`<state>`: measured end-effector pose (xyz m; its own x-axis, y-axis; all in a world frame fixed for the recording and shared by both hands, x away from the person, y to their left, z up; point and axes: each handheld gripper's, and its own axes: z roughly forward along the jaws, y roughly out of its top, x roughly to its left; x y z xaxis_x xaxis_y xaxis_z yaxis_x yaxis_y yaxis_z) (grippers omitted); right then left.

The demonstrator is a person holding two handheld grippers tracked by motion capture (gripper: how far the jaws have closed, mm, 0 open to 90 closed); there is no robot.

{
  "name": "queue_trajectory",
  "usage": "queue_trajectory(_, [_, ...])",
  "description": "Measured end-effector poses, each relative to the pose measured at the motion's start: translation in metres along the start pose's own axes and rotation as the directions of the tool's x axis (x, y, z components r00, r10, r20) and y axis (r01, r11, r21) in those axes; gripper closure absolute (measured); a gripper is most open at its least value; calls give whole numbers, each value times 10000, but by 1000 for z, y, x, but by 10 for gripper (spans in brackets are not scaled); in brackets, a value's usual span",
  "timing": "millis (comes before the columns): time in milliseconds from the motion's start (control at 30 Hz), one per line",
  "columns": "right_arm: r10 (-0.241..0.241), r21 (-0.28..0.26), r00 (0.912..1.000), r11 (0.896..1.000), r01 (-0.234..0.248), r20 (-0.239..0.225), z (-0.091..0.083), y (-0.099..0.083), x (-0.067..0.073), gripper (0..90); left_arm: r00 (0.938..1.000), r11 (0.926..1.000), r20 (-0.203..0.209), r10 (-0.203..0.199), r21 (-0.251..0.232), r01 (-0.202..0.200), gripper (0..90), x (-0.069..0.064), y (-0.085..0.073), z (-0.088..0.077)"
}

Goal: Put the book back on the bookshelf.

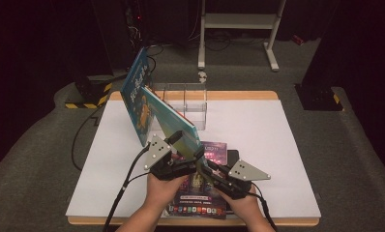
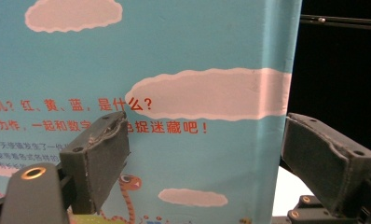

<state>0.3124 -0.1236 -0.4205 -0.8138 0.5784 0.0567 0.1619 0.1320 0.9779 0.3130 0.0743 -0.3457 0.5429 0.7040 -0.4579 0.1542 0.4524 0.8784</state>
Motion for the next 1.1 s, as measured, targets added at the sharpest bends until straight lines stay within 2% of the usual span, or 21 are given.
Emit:
queue_trajectory(67, [-210,62,9997,9998,211,-150,1,-1,4,742,9999,10000,-134,-17,-36,16,149,-1,-1,1])
queue_trajectory(133, [-340,105,9989,9994,344,-334,4,-2,9,731,9995,9999,-295,144,10,-144,148,-1,-3,1])
queue_trajectory(233, [-364,133,9978,9992,371,-552,7,-4,15,715,9979,9991,-493,424,33,-422,148,-1,-6,-2])
queue_trajectory(567, [-341,253,9932,9990,371,-1111,16,-8,27,679,9943,9973,-773,732,88,-727,143,4,-9,-15])
queue_trajectory(733, [-435,450,9883,9977,506,-1460,25,-9,35,643,9920,9942,-727,1033,363,-1009,167,9,-9,-28])
queue_trajectory(1000, [-617,825,9810,9935,779,-1839,37,-8,50,609,9872,9889,-648,1457,370,-1436,221,16,-7,-54])
queue_trajectory(1100, [-506,974,9768,9926,721,-2080,41,-9,52,598,9857,9866,-557,1593,446,-1569,238,18,-7,-61])
